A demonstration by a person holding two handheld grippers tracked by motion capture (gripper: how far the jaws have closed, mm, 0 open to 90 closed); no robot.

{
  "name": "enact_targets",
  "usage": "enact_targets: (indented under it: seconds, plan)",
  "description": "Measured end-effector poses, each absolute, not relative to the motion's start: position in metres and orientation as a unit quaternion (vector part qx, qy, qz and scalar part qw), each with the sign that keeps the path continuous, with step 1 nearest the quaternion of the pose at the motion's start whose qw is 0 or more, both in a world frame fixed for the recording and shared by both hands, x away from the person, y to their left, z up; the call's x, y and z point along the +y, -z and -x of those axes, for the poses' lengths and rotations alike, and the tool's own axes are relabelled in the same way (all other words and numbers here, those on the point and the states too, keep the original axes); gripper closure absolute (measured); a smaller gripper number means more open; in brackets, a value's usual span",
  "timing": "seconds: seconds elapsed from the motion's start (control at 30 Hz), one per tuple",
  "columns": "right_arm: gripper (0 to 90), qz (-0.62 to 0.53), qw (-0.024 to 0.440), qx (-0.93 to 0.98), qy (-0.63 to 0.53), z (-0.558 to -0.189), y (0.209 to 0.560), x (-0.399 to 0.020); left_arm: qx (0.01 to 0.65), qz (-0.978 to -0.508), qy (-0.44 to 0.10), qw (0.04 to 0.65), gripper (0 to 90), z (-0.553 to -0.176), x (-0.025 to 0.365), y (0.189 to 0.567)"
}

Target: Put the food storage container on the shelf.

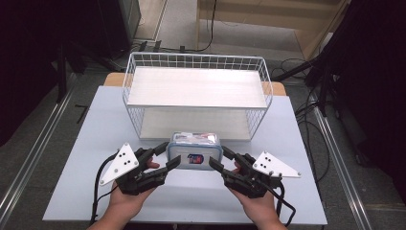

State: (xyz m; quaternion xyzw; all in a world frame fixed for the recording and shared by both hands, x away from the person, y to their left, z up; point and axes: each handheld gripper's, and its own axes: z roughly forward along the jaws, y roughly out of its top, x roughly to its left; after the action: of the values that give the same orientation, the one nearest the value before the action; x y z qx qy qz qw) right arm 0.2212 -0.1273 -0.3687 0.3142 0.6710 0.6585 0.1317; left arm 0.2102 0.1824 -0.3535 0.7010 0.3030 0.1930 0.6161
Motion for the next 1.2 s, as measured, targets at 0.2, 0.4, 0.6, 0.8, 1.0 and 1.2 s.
enact_targets:
  seconds: [0.2, 0.4, 0.6, 0.8, 1.0, 1.2]
  plan:
    - [52.9, -0.309, 0.136, 0.667, -0.664, -0.223, 0.361, -0.126, 0.299, -0.697, -0.201, 0.62, 48.5, -0.212, 0.183, 0.344]
    - [52.9, -0.303, 0.142, 0.664, -0.669, -0.228, 0.349, -0.126, 0.292, -0.696, -0.207, 0.622, 48.5, -0.218, 0.183, 0.332]
    - [52.9, -0.298, 0.151, 0.661, -0.672, -0.235, 0.34, -0.127, 0.287, -0.694, -0.209, 0.626, 48.6, -0.225, 0.182, 0.323]
    - [53.0, -0.297, 0.156, 0.66, -0.672, -0.241, 0.332, -0.128, 0.286, -0.693, -0.203, 0.63, 48.8, -0.236, 0.182, 0.316]
    - [53.0, -0.3, 0.152, 0.659, -0.673, -0.252, 0.325, -0.129, 0.286, -0.691, -0.201, 0.633, 48.9, -0.246, 0.182, 0.309]
    - [53.0, -0.31, 0.14, 0.659, -0.672, -0.267, 0.316, -0.131, 0.299, -0.683, -0.17, 0.645, 50.4, -0.262, 0.183, 0.302]
